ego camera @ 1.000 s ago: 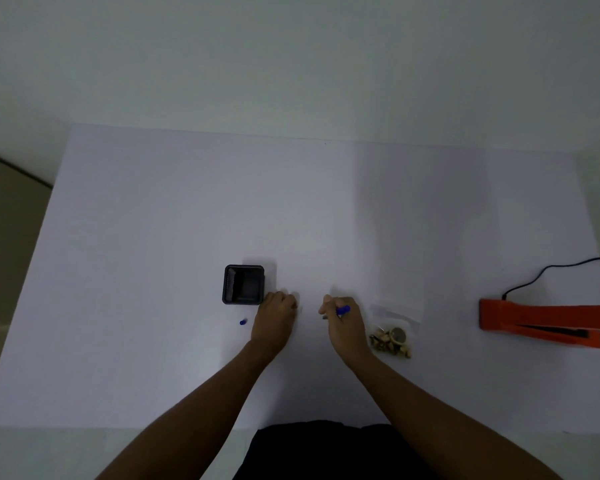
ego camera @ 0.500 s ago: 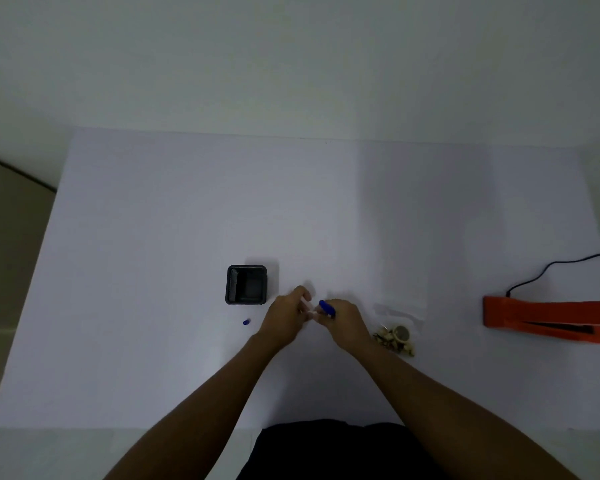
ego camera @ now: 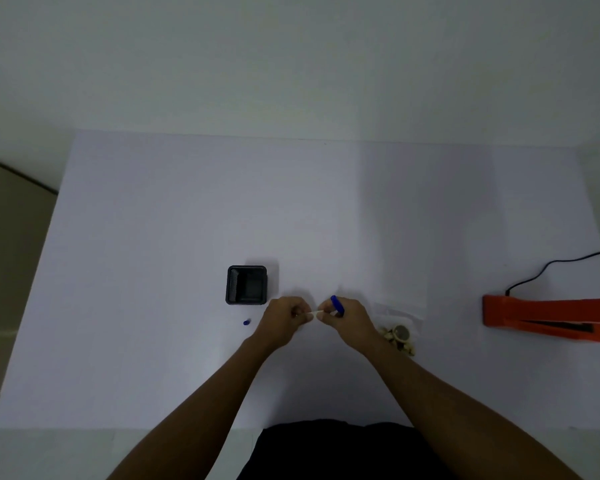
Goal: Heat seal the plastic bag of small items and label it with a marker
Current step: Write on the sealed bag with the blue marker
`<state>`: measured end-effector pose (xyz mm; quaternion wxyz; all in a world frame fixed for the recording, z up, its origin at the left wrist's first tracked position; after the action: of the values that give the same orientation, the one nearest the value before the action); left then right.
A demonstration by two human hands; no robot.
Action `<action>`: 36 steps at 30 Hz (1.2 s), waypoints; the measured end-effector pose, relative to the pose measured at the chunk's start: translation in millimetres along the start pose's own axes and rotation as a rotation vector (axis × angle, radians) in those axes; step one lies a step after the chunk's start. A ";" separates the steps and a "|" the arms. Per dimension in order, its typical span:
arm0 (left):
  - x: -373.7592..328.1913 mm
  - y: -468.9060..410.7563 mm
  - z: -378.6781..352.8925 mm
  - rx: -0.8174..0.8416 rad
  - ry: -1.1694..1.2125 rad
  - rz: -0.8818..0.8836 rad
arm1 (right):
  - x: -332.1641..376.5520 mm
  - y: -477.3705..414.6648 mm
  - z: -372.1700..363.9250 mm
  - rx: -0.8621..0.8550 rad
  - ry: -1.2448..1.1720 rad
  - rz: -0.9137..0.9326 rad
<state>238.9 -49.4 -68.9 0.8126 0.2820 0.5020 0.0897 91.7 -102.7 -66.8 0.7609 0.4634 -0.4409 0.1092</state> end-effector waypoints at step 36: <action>43.5 1.6 -28.0 0.092 0.708 0.545 | 49.1 7.2 20.0 -0.350 -0.119 0.113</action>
<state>235.8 -19.1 -110.8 0.5242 0.3918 0.6600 0.3690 105.0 -126.6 -20.8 0.7950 0.3042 -0.5228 0.0457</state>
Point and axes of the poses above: each hand's wrist, its own y-axis away from the middle knuckle, its own z-axis out of the back of the hand, x = y × z, the point moved 9 cm from there along -y, towards the middle knuckle, and after that the axes turned 15 degrees about x, right-handed, at the moved point
